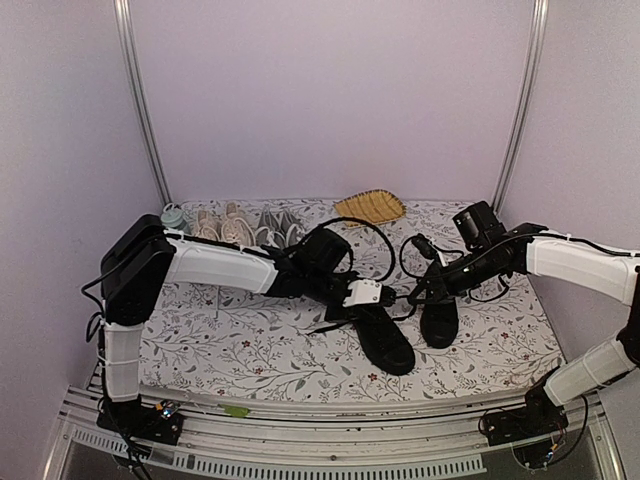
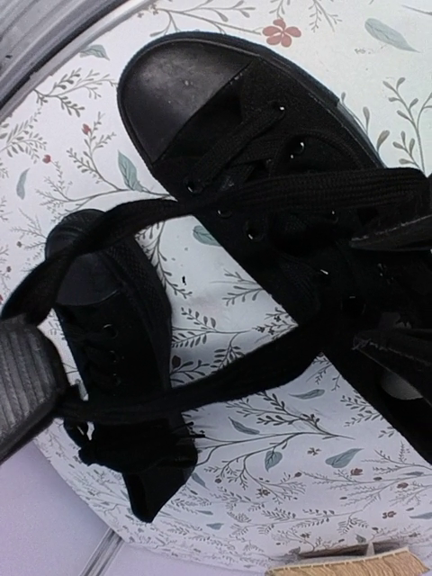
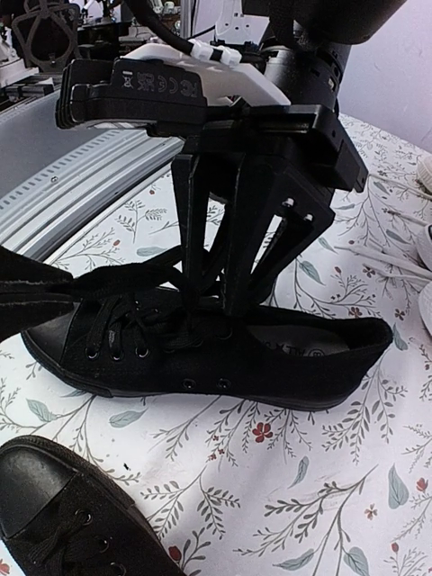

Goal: Tie the shoes
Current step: Pick up the shoelace.

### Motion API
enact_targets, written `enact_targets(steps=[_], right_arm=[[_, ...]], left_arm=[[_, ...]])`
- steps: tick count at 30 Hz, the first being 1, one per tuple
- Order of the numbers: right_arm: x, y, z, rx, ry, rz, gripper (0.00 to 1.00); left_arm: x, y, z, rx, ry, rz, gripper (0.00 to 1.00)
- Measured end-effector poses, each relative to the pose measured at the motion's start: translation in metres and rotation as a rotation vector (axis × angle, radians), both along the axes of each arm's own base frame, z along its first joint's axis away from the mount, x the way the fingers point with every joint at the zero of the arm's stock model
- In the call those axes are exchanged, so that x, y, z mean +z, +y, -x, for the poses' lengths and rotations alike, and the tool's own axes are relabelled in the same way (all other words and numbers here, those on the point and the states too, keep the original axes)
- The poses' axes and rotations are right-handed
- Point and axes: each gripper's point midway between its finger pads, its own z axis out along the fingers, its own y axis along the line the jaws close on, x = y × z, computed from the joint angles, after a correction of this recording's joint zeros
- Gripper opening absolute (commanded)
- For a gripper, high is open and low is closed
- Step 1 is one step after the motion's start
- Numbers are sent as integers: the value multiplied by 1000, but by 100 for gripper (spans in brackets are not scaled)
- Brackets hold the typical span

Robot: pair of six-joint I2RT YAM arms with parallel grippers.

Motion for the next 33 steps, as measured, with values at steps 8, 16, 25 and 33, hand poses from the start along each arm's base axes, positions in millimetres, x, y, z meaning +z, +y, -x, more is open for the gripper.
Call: enact_targets(steps=[8, 16, 25, 33], right_arm=[[0, 0, 1, 3, 4, -4, 1], [1, 2, 2, 9, 6, -14, 1], [2, 3, 2, 5, 16, -24, 1], [5, 14, 6, 7, 26, -41, 1]], left_arm=[[-11, 10, 2, -18, -21, -67, 34], [-19, 16, 6, -48, -50, -121, 35], [-12, 15, 4, -4, -30, -102, 34], [61, 34, 24, -10, -126, 97, 51]])
